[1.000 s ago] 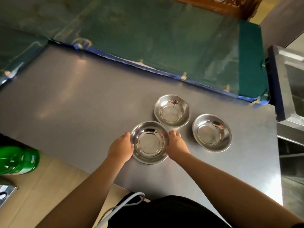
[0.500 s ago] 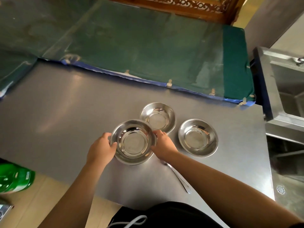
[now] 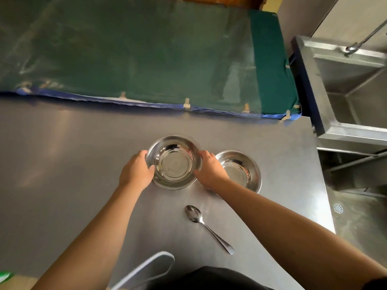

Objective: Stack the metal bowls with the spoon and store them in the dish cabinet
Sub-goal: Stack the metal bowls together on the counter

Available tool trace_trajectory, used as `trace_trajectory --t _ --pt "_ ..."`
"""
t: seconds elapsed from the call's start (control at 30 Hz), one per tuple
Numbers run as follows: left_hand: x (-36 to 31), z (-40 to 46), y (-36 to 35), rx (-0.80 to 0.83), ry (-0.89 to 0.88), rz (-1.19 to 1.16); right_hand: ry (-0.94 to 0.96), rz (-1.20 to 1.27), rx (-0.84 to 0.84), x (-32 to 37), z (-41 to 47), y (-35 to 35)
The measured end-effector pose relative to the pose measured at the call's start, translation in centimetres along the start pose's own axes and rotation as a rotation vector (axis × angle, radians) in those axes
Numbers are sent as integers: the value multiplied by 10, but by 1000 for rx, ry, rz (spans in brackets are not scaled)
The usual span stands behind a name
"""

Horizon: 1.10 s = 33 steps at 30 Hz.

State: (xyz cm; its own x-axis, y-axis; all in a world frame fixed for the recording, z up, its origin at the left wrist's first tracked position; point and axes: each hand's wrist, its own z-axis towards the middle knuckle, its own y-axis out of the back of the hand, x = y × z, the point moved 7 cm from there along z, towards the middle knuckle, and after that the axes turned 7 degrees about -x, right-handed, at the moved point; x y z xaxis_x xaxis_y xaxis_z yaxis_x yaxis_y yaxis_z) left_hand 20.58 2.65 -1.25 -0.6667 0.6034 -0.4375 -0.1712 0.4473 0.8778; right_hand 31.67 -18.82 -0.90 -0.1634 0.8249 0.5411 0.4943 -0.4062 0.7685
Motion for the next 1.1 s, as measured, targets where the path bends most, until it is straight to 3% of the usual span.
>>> trace_trajectory --t 0.73,1.1 --pt "-10 25 -34 -38 -62 86 0 -34 -63 -13 24 -11" --pt "-13 38 -25 86 6 76 -166 79 17 -13 25 -12"
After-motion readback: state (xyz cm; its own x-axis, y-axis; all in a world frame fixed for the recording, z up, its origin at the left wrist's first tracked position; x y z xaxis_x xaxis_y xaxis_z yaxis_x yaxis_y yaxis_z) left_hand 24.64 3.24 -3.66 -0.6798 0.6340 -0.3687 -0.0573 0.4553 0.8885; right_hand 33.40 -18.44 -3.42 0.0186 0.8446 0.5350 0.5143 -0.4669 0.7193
